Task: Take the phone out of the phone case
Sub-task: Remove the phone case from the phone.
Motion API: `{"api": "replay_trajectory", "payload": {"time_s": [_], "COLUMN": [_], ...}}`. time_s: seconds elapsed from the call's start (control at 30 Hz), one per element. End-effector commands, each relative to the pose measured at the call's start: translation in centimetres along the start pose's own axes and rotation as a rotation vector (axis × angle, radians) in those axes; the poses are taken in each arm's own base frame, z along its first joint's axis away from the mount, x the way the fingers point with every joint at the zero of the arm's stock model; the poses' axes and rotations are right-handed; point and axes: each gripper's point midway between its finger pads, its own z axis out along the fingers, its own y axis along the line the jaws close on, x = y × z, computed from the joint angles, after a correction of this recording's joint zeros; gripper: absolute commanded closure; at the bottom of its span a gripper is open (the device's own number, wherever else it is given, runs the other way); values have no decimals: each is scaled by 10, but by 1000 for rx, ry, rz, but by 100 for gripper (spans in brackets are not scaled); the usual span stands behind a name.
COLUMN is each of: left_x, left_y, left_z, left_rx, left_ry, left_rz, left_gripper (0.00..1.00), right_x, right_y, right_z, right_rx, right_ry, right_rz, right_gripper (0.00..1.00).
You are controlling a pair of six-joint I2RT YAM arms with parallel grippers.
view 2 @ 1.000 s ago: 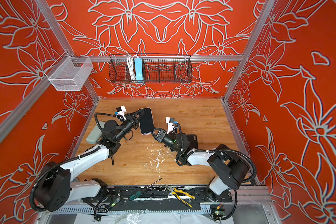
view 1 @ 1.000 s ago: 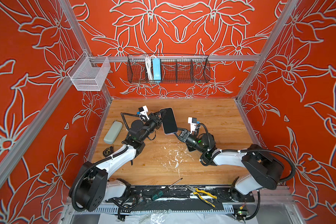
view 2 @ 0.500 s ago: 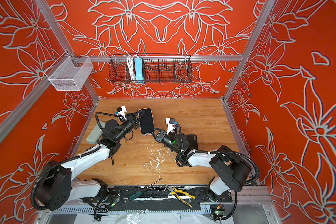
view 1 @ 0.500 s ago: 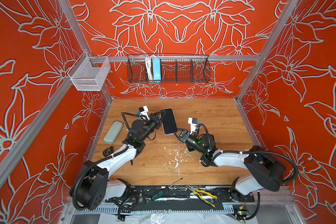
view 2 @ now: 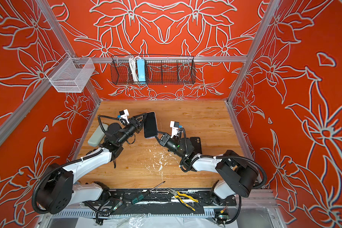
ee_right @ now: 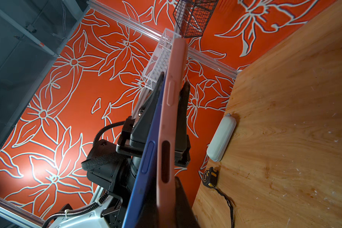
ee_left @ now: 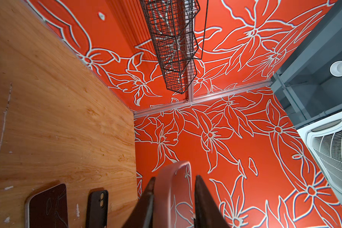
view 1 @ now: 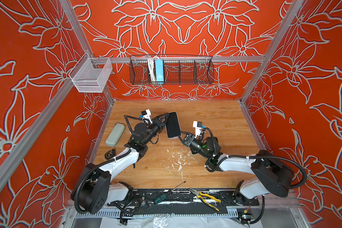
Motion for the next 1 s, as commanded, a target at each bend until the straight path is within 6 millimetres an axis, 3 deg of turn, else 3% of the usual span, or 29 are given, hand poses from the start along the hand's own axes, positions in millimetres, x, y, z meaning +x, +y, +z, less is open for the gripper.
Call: {"api": "replay_trajectory", "payload": {"time_s": [0.0, 0.33, 0.5, 0.7, 0.83, 0.97], "left_x": [0, 2, 7, 11, 32, 58], "left_y": [-8, -4, -3, -12, -15, -6], "left_z": [-4, -26, -48, -81, -89, -84], "left_rx": [28, -16, -80, -172, -164, -194], "left_ry": [-6, -25, -35, -42, 26, 109], "left_rz": [17, -27, -49, -72, -146, -215], "left_gripper": [64, 37, 26, 4, 3, 3], "right_x": [-14, -19, -20, -24, -27, -30], "right_y": [31, 29, 30, 27, 21, 17], "right_z": [-5, -4, -1, 6, 13, 22], "right_rx": [-101, -95, -90, -87, -91, -101], "right_ry": [-65, -92, -96, -106, -114, -123], "right_rz": [22, 14, 3, 0, 7, 16], "right_gripper": [97, 98, 99, 99, 99, 99]}}
